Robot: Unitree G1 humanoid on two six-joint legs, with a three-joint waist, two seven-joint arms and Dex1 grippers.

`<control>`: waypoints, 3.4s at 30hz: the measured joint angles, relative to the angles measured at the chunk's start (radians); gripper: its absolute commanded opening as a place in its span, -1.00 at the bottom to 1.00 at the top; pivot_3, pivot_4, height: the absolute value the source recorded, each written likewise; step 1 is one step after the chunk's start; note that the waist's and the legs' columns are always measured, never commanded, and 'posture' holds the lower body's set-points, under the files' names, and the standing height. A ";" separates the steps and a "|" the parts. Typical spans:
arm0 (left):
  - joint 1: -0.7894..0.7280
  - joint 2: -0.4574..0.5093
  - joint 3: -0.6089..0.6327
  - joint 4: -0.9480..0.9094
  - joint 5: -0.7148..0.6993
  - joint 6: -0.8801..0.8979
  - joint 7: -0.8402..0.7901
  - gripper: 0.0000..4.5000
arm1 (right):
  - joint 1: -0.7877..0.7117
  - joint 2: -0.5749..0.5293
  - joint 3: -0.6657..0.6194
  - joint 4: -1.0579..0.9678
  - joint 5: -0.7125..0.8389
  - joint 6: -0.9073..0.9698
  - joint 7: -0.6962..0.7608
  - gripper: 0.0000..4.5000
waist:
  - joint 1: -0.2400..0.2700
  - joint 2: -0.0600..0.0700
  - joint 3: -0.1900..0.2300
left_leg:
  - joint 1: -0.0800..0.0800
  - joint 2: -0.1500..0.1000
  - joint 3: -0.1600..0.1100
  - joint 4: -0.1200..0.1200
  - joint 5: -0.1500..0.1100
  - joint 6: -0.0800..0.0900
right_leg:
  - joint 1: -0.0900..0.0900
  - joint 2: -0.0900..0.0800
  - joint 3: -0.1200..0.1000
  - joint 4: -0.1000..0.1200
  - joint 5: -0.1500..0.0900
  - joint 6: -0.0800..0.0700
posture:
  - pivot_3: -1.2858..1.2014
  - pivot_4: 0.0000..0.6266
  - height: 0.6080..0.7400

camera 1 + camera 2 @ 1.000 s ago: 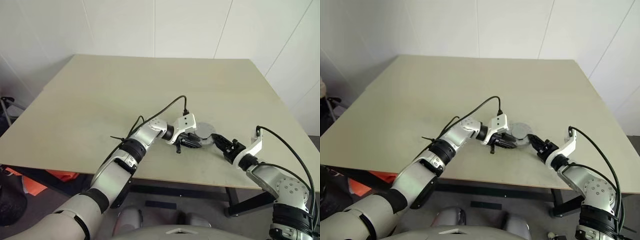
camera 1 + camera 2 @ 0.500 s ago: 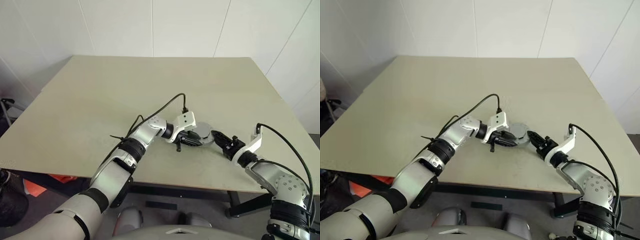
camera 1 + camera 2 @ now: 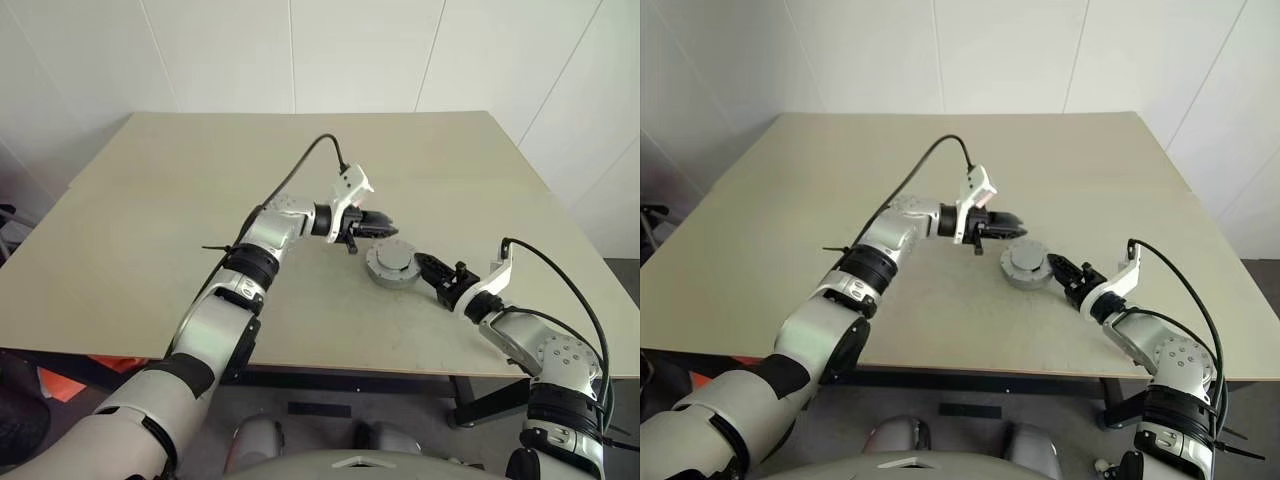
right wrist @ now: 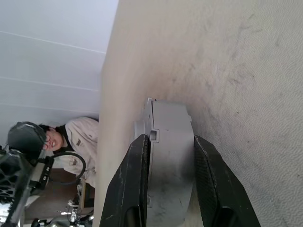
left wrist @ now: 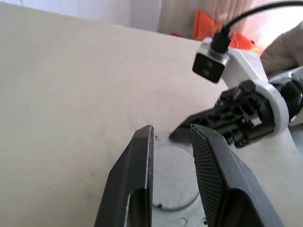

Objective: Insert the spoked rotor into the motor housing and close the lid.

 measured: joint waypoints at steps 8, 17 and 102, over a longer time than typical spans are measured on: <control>-0.037 0.090 0.143 0.049 -0.096 0.105 0.052 -0.42 | -0.065 0.048 -0.028 0.073 -0.011 -0.004 -0.026 -0.48 | -0.015 -0.005 0.003 | 0.002 0.005 0.003 0.000 0.002 -0.004 | -0.002 0.004 0.000 0.000 0.001 -0.002 | 0.03 -1.00 1.00; -0.007 0.118 0.166 0.043 -0.113 0.150 0.070 -0.42 | -0.070 0.092 -0.043 0.084 -0.027 -0.019 0.025 -0.48 | -0.021 -0.012 0.004 | 0.002 0.013 0.003 0.000 0.004 -0.006 | -0.002 0.012 0.000 -0.002 0.005 -0.008 | 0.03 -1.00 1.00; 0.362 0.089 0.520 -0.263 -0.720 0.717 0.389 0.99 | -0.506 0.237 -0.034 0.361 -0.058 0.009 0.084 -0.48 | 0.036 -0.004 0.010 | -0.016 0.022 0.008 0.015 0.010 -0.015 | -0.033 0.017 0.002 0.030 0.005 -0.029 | 0.03 -1.00 1.00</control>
